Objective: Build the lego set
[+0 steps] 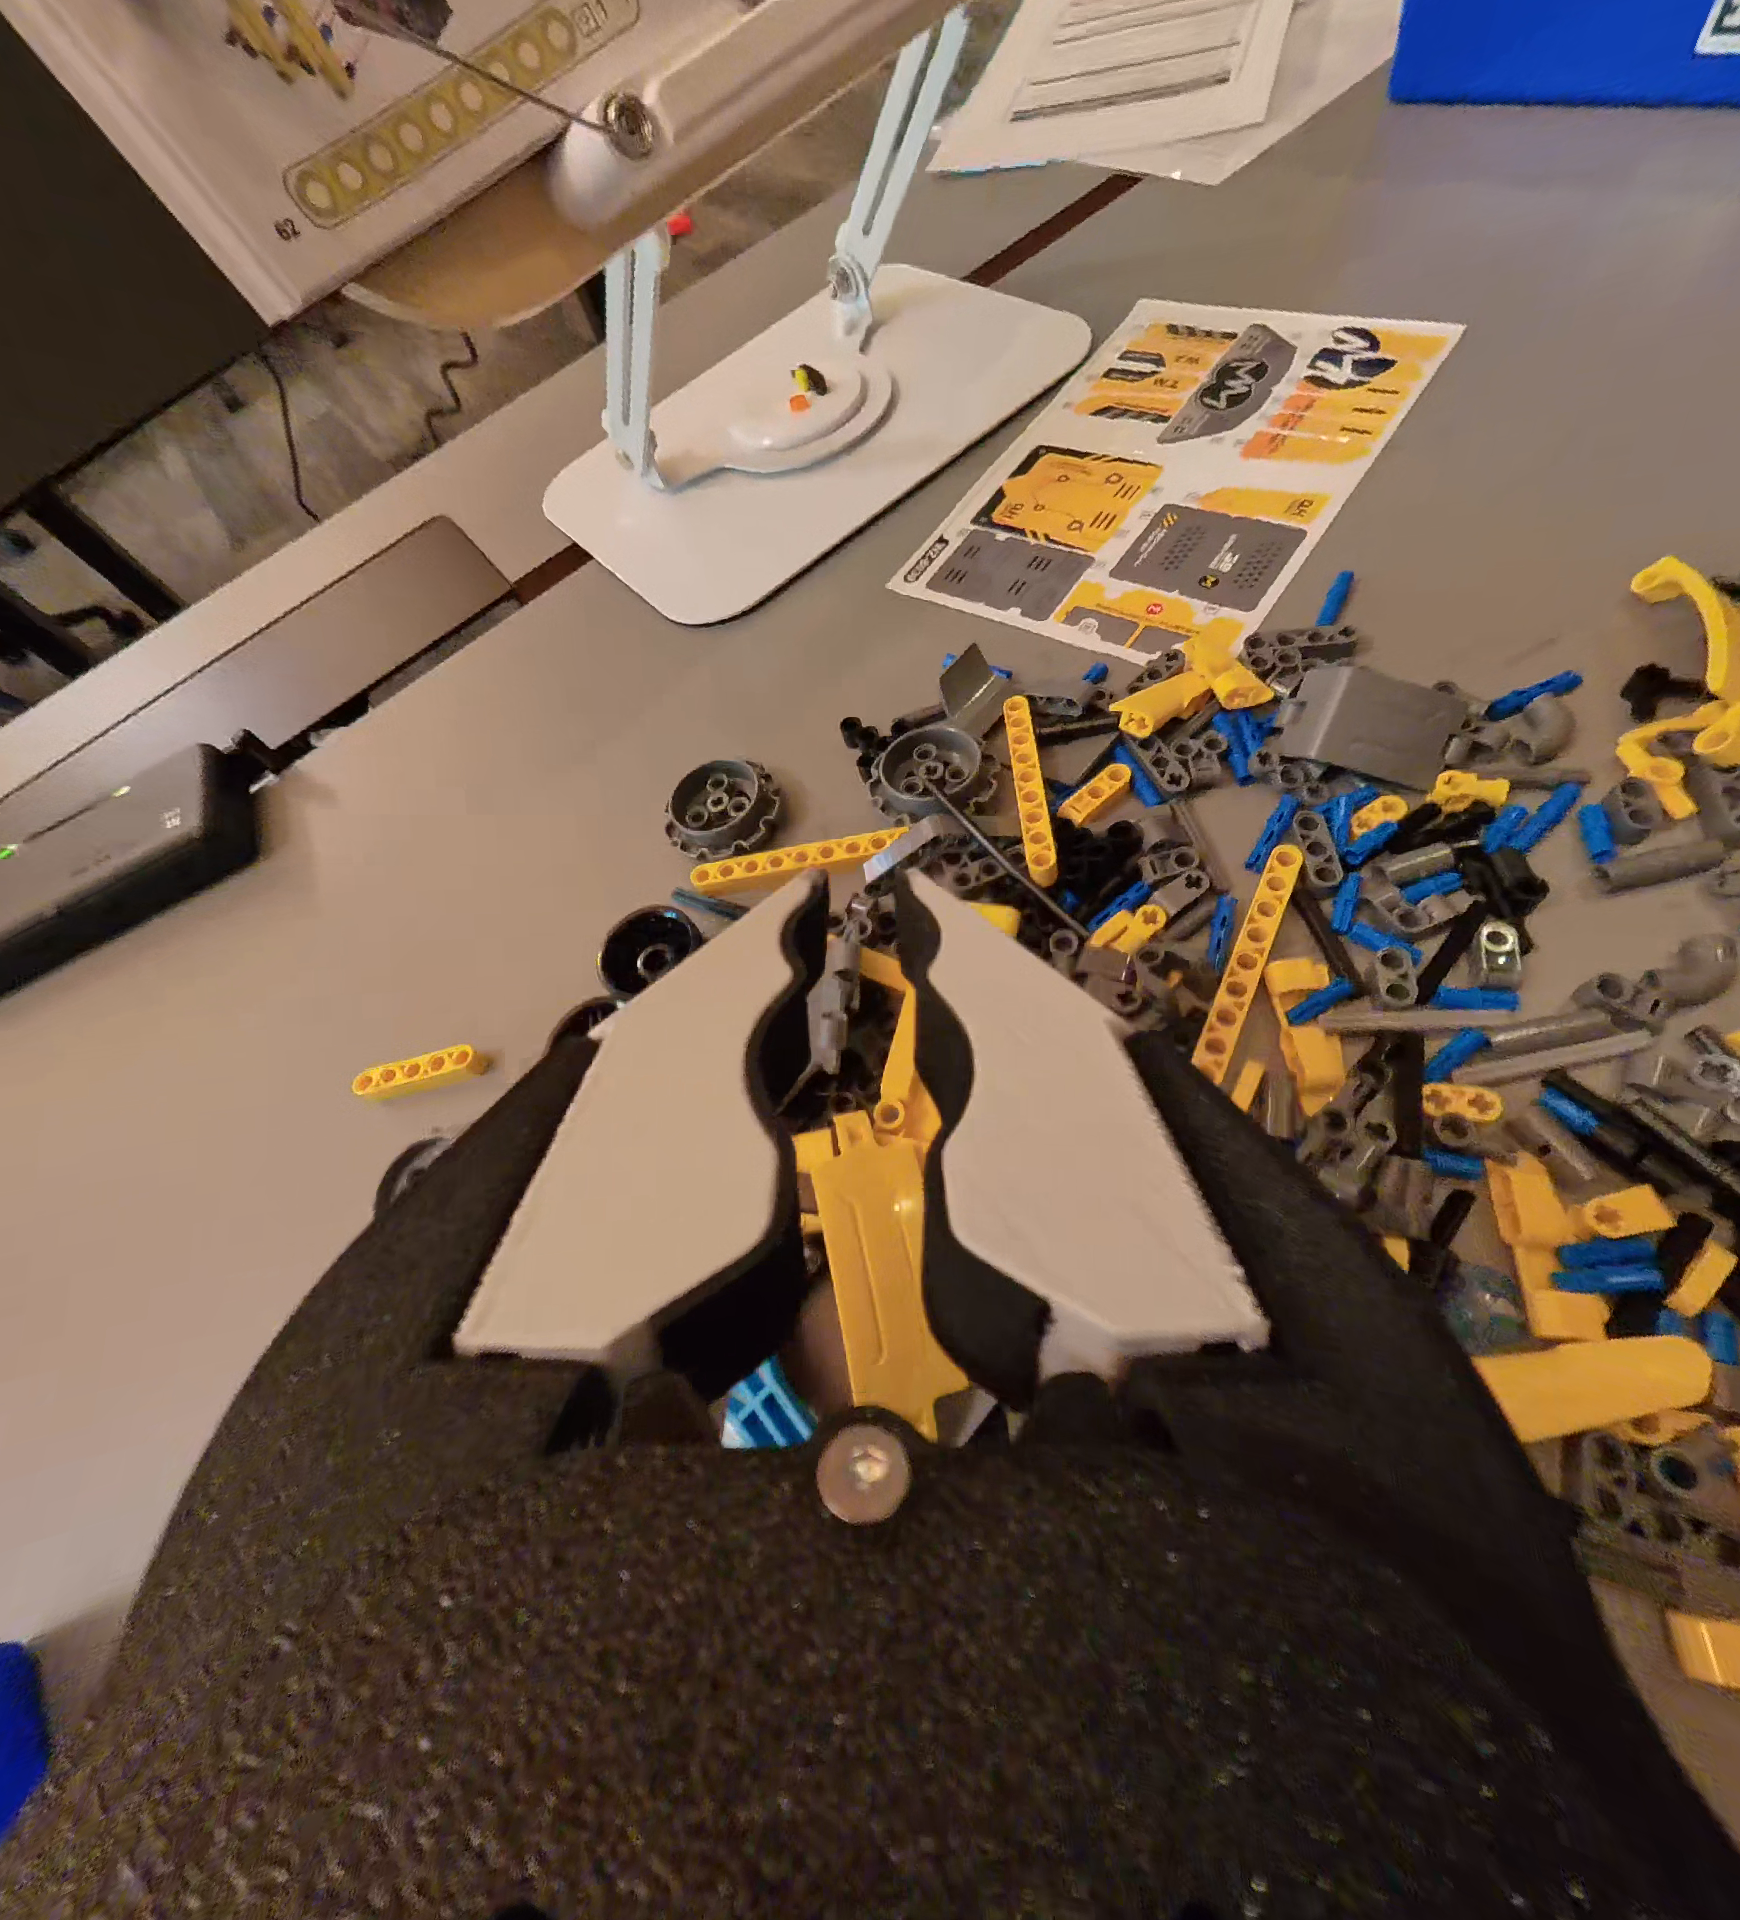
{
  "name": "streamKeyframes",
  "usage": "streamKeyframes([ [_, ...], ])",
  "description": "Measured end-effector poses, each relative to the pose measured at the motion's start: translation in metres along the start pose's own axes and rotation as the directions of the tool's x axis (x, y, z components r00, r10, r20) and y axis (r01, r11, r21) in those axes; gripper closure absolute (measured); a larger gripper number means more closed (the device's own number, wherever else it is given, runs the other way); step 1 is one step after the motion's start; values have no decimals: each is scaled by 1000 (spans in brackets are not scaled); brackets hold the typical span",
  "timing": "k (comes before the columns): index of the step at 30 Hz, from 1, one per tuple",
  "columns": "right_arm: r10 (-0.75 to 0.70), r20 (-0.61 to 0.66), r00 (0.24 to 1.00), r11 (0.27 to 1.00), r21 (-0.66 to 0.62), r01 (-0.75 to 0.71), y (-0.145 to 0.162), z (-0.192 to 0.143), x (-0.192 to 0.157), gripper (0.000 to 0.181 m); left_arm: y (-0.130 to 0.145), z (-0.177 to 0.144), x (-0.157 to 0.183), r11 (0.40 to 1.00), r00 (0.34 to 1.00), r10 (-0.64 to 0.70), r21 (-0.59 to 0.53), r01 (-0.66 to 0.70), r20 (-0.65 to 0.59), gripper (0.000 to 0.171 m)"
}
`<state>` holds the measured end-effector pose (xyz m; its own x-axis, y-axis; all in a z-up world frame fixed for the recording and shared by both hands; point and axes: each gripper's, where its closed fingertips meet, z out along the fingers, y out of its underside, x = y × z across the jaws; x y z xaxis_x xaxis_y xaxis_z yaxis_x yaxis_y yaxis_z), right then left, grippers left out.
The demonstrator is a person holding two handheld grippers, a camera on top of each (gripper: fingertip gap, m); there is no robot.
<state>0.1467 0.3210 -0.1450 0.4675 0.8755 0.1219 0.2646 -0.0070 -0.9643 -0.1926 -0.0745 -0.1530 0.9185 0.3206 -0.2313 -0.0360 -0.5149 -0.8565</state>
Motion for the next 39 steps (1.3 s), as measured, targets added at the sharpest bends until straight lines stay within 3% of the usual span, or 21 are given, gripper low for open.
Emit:
streamKeyframes([
  [6,29,33,999,998,61,-31,-4,-20,-16,161,1,-8,6,993,991,-102,47,106,-82,162],
  [10,-69,4,998,994,82,69,-6,-27,-29,161,5,-8,6,993,990,-93,61,100,-101,162],
  [17,-237,-15,971,969,-72,235,14,-9,-41,161,5,-9,12,991,981,-111,61,122,-157,162],
  [26,-198,9,980,977,-78,198,15,-6,-37,161,6,-9,22,993,976,-97,44,107,-193,162],
  [30,-258,-32,966,960,-122,252,21,-2,-25,162,2,-13,24,995,979,-74,46,84,-188,162],
  [34,-278,0,960,942,-194,273,33,5,-28,162,-1,-17,23,996,983,-59,63,71,-174,162],
  [39,-237,84,968,948,-198,249,36,8,-37,162,-1,-16,27,995,978,-66,63,79,-198,162],
])
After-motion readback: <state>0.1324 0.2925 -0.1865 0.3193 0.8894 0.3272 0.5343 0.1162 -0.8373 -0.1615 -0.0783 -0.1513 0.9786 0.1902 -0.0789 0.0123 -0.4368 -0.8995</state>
